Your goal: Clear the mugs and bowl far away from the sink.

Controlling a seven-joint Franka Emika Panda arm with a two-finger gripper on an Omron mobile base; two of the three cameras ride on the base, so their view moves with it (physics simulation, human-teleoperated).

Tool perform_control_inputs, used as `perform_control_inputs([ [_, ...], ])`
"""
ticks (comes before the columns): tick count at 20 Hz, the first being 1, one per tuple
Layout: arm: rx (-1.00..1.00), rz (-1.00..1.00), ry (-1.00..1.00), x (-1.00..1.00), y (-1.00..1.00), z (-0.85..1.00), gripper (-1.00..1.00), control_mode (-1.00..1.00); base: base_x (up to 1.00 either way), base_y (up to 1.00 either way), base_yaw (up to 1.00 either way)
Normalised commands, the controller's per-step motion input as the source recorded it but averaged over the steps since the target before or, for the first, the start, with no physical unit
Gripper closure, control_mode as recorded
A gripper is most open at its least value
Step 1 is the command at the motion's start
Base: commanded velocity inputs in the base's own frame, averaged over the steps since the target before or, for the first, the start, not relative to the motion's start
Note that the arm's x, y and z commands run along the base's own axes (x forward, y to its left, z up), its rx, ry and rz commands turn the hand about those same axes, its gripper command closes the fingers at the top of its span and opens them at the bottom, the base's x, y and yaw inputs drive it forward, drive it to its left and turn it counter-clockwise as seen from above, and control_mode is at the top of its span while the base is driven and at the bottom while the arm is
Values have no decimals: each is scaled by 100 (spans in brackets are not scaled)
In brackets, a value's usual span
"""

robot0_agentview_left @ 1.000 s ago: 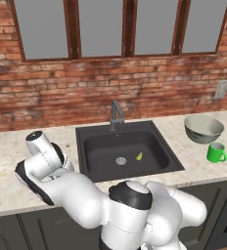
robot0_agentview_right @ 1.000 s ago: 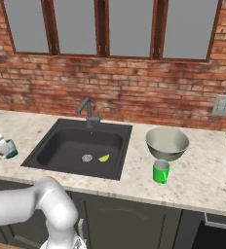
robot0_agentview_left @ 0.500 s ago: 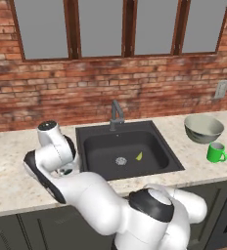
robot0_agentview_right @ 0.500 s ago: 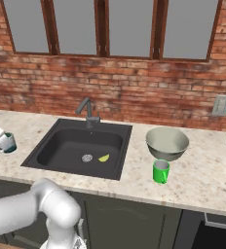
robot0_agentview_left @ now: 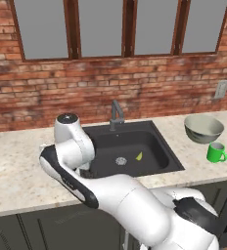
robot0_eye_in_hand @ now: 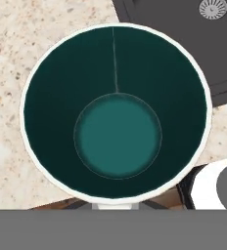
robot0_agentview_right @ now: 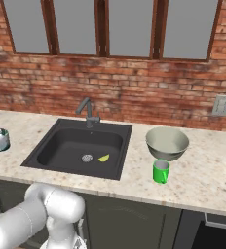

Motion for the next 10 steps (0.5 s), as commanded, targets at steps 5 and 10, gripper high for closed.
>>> perform_control_inputs([
  [5, 5, 2, -3, -49, -51, 72, 100, -100, 0, 0, 0],
  [10, 0, 0, 0, -30, -88, 100, 100, -100, 0, 0, 0],
])
